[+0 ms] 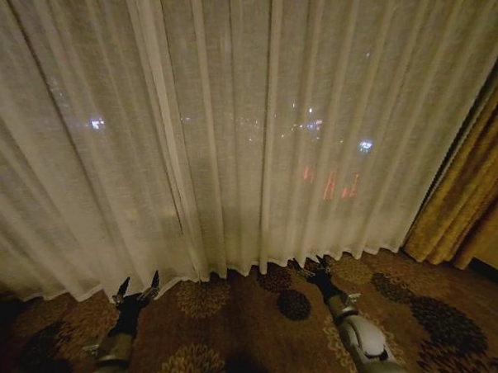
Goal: Open the curtains by pulling them apart, changing their state from closed to fully open.
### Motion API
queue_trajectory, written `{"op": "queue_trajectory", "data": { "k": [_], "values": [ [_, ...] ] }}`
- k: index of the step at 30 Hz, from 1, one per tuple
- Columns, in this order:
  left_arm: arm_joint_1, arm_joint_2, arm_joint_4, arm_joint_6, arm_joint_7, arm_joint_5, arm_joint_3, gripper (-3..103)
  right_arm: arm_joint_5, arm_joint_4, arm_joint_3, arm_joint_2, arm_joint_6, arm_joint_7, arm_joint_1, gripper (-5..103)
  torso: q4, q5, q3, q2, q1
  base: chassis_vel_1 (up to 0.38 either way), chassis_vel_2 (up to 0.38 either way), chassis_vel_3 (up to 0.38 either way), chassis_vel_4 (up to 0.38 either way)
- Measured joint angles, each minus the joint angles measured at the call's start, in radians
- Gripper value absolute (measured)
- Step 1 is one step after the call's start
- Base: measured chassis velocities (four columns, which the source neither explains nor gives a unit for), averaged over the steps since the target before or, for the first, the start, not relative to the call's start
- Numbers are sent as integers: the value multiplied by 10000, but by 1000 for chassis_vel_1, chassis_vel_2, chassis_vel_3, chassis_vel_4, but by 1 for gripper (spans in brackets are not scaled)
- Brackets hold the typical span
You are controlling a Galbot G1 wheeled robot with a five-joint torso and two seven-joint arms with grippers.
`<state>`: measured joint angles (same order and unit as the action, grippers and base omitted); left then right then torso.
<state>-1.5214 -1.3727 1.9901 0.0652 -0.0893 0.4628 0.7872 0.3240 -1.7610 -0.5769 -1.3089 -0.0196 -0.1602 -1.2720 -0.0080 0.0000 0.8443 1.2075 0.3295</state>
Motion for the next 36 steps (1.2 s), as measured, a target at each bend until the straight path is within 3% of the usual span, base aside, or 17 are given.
{"op": "queue_trajectory", "data": {
  "k": [21,36],
  "values": [
    [-1,0,0,0,0,0,0,100,-89,43,12,-6,135,-465,-62,100,0,-1,-1,1,-2,-14,18,13,-11],
    [1,0,0,0,0,0,0,100,-194,-60,32,-102,157,-917,-167,100,0,-1,1,-3,3,-206,228,197,-225]
  ]
}}
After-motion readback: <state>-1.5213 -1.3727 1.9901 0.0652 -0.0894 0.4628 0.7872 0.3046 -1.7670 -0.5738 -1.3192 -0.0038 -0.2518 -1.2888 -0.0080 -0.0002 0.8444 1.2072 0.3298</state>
